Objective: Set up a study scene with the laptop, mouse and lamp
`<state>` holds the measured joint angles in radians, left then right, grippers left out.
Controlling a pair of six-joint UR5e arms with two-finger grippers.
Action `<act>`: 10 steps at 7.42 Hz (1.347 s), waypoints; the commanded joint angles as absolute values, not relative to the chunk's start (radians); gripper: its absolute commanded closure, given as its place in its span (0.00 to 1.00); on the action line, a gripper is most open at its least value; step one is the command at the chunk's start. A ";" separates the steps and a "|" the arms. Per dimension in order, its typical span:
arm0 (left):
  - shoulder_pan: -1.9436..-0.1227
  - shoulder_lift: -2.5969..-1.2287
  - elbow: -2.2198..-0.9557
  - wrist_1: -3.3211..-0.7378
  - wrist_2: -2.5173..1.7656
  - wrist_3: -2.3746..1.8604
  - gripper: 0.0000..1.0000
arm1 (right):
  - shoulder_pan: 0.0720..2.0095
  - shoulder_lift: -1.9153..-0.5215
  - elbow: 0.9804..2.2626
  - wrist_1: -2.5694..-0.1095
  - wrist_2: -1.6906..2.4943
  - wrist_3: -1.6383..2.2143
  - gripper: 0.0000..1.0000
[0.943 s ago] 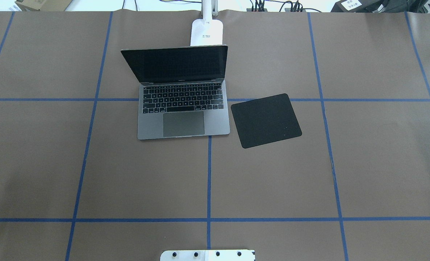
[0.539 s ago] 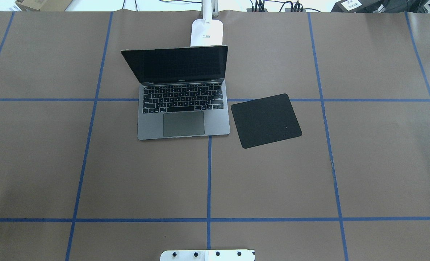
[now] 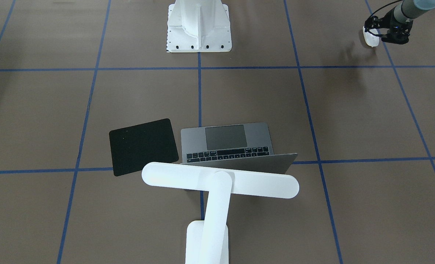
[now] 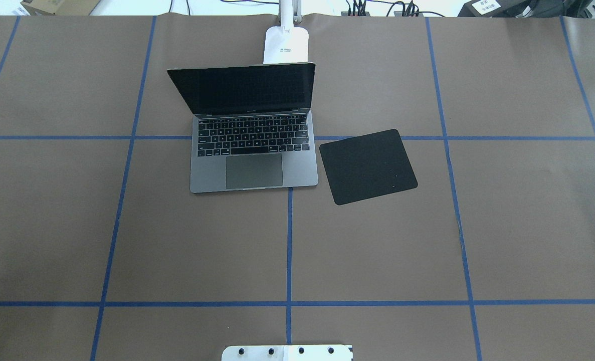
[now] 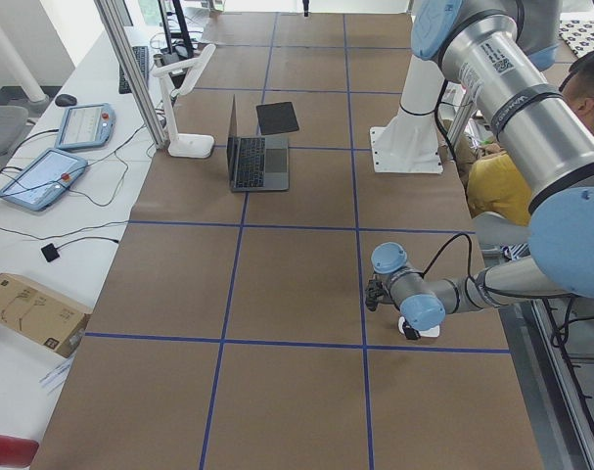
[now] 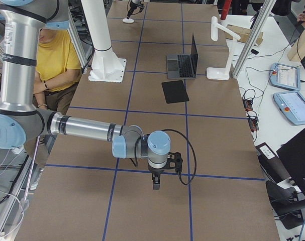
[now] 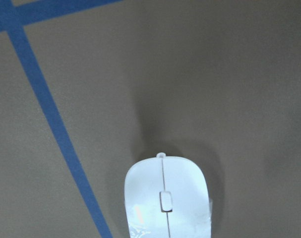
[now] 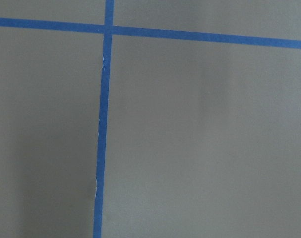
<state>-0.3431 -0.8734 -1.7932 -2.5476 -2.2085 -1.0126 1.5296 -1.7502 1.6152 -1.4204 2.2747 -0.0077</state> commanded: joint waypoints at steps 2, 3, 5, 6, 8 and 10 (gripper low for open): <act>-0.267 -0.899 -1.783 -2.551 -2.207 -1.106 0.01 | 1.531 -1.750 1.615 -1.420 2.273 -0.008 0.00; -0.256 -0.897 -1.778 -2.549 -2.207 -1.104 0.01 | 1.531 -1.750 1.615 -1.420 2.273 -0.008 0.00; -0.255 -0.878 -1.776 -2.551 -2.207 -1.098 0.01 | 1.529 -1.750 1.617 -1.420 2.275 -0.008 0.00; -0.253 -0.873 -1.770 -2.551 -2.207 -1.098 0.02 | 1.529 -1.749 1.617 -1.420 2.273 -0.008 0.00; -0.239 -0.884 -1.747 -2.549 -2.207 -1.097 0.02 | 1.529 -1.743 1.617 -1.420 2.270 -0.008 0.00; -0.238 -0.900 -1.724 -2.551 -2.209 -1.085 0.03 | 1.529 -1.743 1.617 -1.420 2.272 -0.008 0.00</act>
